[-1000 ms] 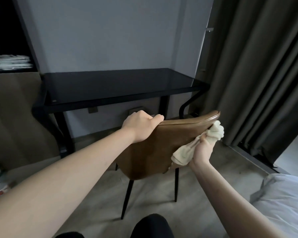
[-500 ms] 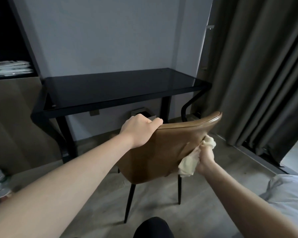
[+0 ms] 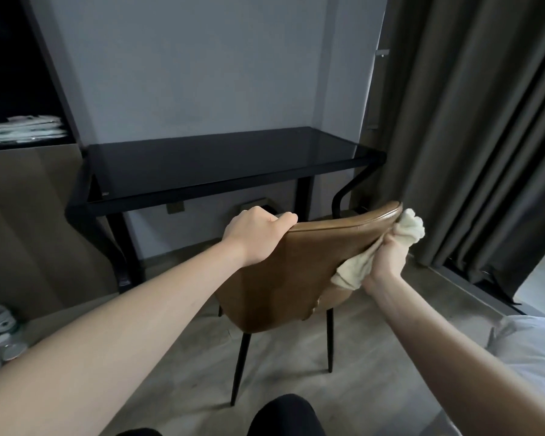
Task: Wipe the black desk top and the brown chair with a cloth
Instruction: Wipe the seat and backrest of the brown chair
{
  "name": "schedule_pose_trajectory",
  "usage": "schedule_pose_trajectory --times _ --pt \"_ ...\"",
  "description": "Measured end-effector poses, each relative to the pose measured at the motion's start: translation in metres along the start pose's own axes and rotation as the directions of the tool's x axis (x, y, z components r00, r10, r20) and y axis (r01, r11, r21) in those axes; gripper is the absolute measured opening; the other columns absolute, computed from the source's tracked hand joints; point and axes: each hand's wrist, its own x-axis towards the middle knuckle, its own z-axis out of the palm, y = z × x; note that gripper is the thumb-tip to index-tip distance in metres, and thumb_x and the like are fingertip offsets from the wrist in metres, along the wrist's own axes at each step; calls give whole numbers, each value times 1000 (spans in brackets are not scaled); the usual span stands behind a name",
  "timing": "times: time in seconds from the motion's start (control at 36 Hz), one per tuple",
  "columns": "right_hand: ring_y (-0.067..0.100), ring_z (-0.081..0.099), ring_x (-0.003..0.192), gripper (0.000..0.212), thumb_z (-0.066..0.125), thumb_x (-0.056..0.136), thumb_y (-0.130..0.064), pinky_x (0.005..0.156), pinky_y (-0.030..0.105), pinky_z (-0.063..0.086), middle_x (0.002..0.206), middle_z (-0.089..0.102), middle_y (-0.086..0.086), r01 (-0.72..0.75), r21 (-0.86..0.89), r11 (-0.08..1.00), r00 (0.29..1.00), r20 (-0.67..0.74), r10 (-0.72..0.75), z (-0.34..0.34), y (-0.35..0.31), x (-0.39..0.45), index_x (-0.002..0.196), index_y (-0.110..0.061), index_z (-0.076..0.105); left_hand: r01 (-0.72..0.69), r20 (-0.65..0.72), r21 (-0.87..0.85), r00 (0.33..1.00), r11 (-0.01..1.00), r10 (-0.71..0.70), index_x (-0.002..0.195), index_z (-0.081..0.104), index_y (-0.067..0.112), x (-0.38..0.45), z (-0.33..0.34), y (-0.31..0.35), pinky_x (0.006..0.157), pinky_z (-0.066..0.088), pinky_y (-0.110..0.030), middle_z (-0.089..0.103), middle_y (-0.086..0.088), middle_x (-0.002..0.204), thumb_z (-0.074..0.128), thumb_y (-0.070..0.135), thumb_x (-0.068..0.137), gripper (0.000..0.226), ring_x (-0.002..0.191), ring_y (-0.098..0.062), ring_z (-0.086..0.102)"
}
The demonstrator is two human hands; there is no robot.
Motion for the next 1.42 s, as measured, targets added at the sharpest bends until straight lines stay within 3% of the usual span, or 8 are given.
schedule_pose_trajectory --times 0.14,0.33,0.47,0.56,0.89,1.0,1.22,1.42 --pt "20 61 112 39 54 96 -35 94 33 44 124 64 1 -116 3 993 989 -96 116 -6 52 -6 132 -21 58 -47 -15 -5 999 999 47 46 23 17 10 6 -7 57 29 -28 25 7 41 47 51 99 67 48 -14 34" --pt "29 59 120 111 54 36 -65 110 44 43 130 62 6 -334 37 942 939 -76 336 -24 124 16 137 -20 55 -129 -26 -17 991 992 128 43 24 17 21 14 -20 59 31 -28 24 7 41 47 50 100 70 44 -12 30" --pt "26 65 97 45 54 90 -51 91 39 49 119 67 3 -502 66 862 859 -79 506 -28 135 12 113 -14 64 -138 -34 -15 990 990 137 42 25 16 21 15 -20 59 31 -28 24 6 40 47 50 100 71 42 -13 32" --pt "26 65 93 46 58 88 -56 89 39 48 120 68 4 -524 91 847 848 -37 529 -30 121 10 112 -18 64 -144 -19 -29 989 989 144 39 27 18 20 14 -19 60 32 -27 26 7 38 47 49 102 73 41 -11 34" --pt "23 63 123 66 68 78 -57 113 42 43 130 67 10 83 134 987 995 50 -90 -12 -52 0 124 -10 67 -75 -14 -30 997 997 74 39 29 18 11 8 -11 61 35 -32 33 7 38 45 57 99 74 50 -19 43" --pt "8 67 102 21 62 94 -29 94 29 51 108 71 -7 296 -51 954 948 139 -287 -14 -87 -43 113 -27 67 -61 17 -32 998 998 62 43 38 19 11 8 -11 66 47 -39 42 6 40 39 66 93 69 55 -22 55" --pt "6 55 115 48 61 90 -39 100 34 42 131 56 -14 587 -384 713 808 226 -544 -4 -82 -65 136 -44 50 -21 43 -65 999 998 24 38 30 21 7 2 -5 63 39 -34 34 8 37 46 60 97 73 49 -19 45" --pt "32 55 116 43 49 89 -43 90 42 43 126 56 3 488 -830 269 868 429 -251 13 -134 -37 131 -39 54 -70 90 -81 993 994 78 48 31 11 18 4 -12 64 39 -36 34 2 44 47 63 97 72 49 -19 44"
